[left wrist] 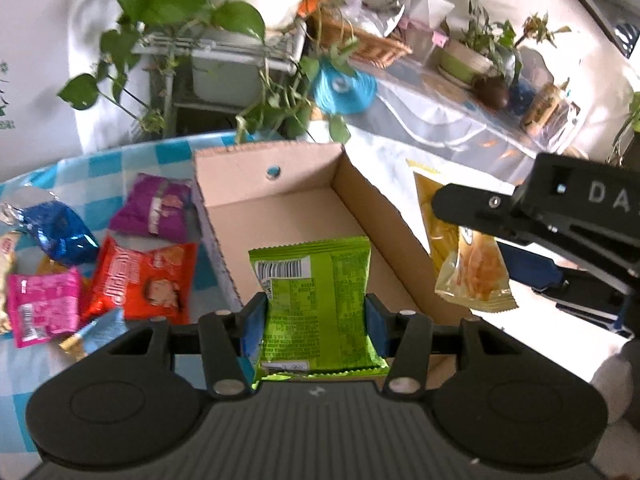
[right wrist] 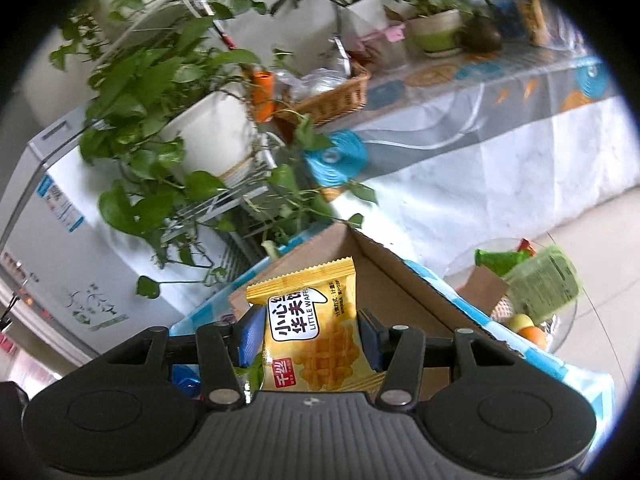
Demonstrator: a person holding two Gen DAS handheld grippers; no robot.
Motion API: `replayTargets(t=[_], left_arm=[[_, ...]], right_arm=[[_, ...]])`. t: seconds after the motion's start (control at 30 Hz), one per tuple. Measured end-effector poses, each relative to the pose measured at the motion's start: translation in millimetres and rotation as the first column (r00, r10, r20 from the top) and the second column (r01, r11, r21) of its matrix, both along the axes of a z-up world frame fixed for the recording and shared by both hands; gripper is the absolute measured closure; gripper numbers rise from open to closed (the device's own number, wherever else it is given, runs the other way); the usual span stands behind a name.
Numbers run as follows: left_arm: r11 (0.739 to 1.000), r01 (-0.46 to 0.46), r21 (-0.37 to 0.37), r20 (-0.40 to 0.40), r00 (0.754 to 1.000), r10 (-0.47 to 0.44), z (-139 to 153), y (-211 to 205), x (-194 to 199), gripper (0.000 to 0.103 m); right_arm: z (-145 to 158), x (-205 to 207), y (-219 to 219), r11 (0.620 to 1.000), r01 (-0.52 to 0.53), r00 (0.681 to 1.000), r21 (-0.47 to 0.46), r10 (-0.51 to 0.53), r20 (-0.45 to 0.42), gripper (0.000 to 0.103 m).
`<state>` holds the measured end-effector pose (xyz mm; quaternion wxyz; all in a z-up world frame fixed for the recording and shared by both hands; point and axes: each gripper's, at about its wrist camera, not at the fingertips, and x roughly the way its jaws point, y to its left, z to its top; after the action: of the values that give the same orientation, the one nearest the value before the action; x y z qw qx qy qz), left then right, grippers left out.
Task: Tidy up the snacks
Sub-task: 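Open left gripper over the box while right gripper drops the yellow bag inside, then withdraw both tools from the box back over the snack pile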
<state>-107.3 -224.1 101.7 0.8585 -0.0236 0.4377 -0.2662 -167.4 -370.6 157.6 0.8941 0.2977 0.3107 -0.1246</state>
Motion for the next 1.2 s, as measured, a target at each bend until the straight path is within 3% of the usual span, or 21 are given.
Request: replayTargets(t=[0.13, 0.23, 0.33, 0.63, 0.87, 1.2], left_arm=[[0.999, 0.033, -0.004, -0.006, 0.999, -0.033, -4.4, -11.9, 2.9, 0.047], [0.999, 0.034, -0.004, 0.000, 0.999, -0.034, -2.4, -15.8, 4.4, 0.028], [0.999, 0.037, -0.004, 0.021, 0.999, -0.037, 3.4, -12.9, 5.4, 0.021], [1.000, 0.005, 0.025, 0.060, 0.998, -0.006, 17.4, 22.1, 15.5, 0.016], [0.998, -0.040, 0.052, 0.076, 0.996, 0.036, 19.7, 66.8, 23.0, 0.016], [0.985, -0.154, 0.074, 0.071, 0.986, 0.149, 11.7, 139.5, 39.1, 0.014]], right_arm=[[-5.0, -0.4, -5.6, 0.999, 0.037, 0.999, 0.020, -0.037, -0.017, 0.045], [-7.7, -0.4, -8.5, 0.997, 0.069, 0.997, 0.029, -0.069, -0.027, 0.039], [-7.1, -4.0, -13.0, 0.994, 0.102, 0.995, 0.042, -0.101, -0.020, 0.035], [-3.5, -3.3, -10.6, 0.995, 0.083, 0.996, 0.050, -0.084, 0.010, 0.028], [0.0, 5.9, 6.2, 0.999, -0.009, 0.999, 0.031, 0.007, 0.033, 0.021], [1.4, 22.4, 37.7, 0.991, -0.133, 0.990, -0.019, 0.134, 0.033, 0.021]])
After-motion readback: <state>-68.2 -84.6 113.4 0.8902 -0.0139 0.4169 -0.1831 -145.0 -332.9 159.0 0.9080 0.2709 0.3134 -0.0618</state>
